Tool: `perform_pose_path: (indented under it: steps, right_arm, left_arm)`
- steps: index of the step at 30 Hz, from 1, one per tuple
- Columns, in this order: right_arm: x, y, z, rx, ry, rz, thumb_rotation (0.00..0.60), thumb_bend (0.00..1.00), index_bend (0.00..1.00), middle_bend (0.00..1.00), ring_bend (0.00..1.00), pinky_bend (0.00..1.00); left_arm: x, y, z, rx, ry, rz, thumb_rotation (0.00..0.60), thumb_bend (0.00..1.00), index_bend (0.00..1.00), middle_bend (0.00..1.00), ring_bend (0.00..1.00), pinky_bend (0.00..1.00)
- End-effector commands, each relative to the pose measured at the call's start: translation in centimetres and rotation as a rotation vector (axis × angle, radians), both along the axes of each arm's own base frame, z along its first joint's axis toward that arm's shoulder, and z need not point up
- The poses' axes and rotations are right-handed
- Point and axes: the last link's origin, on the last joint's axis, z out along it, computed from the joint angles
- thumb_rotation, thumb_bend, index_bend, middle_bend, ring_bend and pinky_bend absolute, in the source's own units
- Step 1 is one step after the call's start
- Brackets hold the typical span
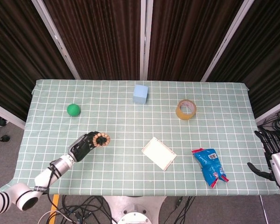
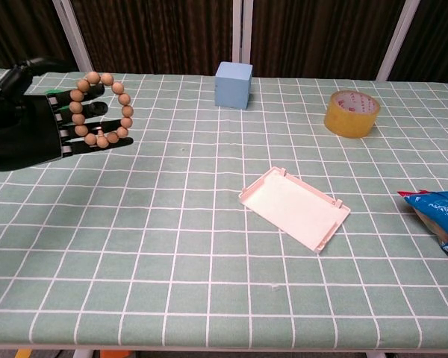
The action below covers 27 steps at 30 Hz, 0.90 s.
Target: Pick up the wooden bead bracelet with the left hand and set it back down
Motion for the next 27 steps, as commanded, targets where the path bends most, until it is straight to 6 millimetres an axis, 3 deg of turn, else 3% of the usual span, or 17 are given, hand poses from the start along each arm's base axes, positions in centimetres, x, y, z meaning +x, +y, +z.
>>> perform_pose_path:
  steps: [1,6,11,22,27]
  right_arm:
    - [-0.02,0.03,-0.02,0.001,-0.001,0.000,0.600,0.10,0.00,0.00,0.00,0.00]
    - [-0.09,0.08,-0.03,0.001,-0.003,-0.001,0.600,0.10,0.00,0.00,0.00,0.00]
    - [-0.07,0.19,0.04,-0.001,-0.001,0.001,0.600,0.10,0.00,0.00,0.00,0.00]
    - [0.20,0.33,0.10,-0.003,0.003,0.008,0.600,0.10,0.00,0.00,0.00,0.00]
    - [0.33,0.35,0.08,-0.004,0.003,0.011,0.600,0.10,0.00,0.00,0.00,0.00]
  left_arm:
    - [-0.01,0.09,0.01,-0.001,0.000,0.009,0.600,0.47,0.46,0.57,0.28,0.16]
    - [-0.08,0.14,0.05,-0.002,0.000,0.016,0.599,0.48,0.47,0.58,0.28,0.16]
    - [-0.12,0.15,0.05,0.001,0.004,0.019,0.545,0.49,0.49,0.60,0.28,0.16]
    - [-0.23,-0.01,0.23,0.026,0.024,0.019,0.555,0.49,0.58,0.67,0.31,0.16]
    - [-0.30,-0.20,0.36,0.036,0.027,0.019,0.478,0.48,0.59,0.68,0.32,0.16]
